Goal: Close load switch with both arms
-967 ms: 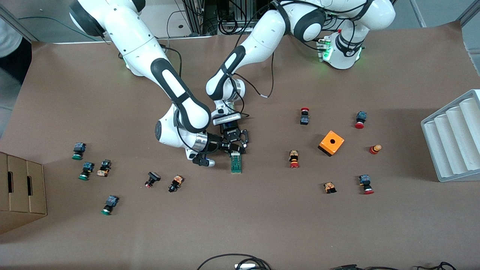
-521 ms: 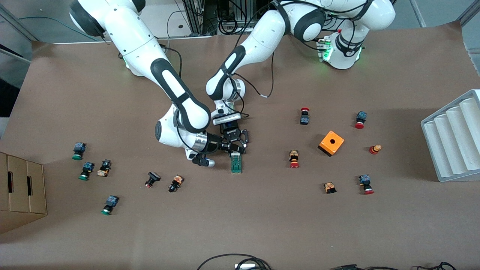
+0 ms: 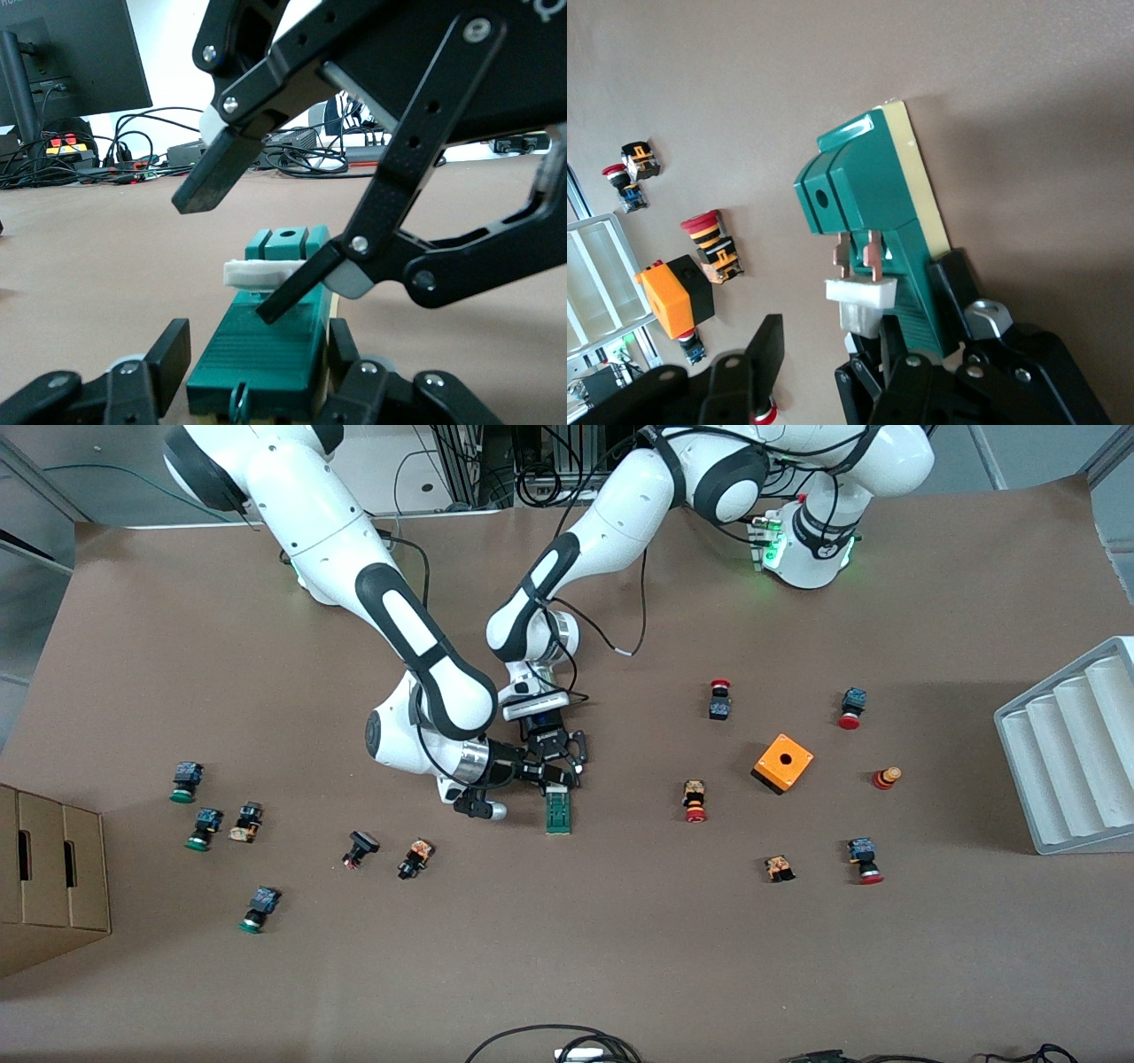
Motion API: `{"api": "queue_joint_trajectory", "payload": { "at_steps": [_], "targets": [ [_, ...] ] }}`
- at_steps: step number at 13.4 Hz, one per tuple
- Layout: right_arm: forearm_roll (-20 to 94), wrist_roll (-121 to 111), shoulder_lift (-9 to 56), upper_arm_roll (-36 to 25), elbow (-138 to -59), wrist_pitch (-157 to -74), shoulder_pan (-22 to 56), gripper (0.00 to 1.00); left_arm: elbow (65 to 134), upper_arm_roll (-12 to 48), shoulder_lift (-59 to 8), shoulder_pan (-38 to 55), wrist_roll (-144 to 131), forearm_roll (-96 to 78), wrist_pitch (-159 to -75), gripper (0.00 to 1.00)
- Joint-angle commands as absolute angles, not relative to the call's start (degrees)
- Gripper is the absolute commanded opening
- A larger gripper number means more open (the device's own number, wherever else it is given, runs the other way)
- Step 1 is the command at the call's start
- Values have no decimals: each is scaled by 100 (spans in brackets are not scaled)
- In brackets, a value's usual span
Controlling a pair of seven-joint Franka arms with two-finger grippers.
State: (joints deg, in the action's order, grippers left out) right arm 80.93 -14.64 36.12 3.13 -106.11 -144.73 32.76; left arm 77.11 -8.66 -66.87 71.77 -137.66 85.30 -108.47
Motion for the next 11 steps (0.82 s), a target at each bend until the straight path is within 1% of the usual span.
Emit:
{"api": "queue_joint_trajectory", "payload": {
  "at_steps": [1,11],
  "targets": [
    [8139,-1512,3604,299,-10494,-14572,3305,51,7919,-861,-6838,7146,-13878,8227,-10433,70],
    [8139,-1485,3586,290,-10459,-14563,3278,50,7919,-861,-6838,7137,-13878,8279,-10441,70]
  ]
}}
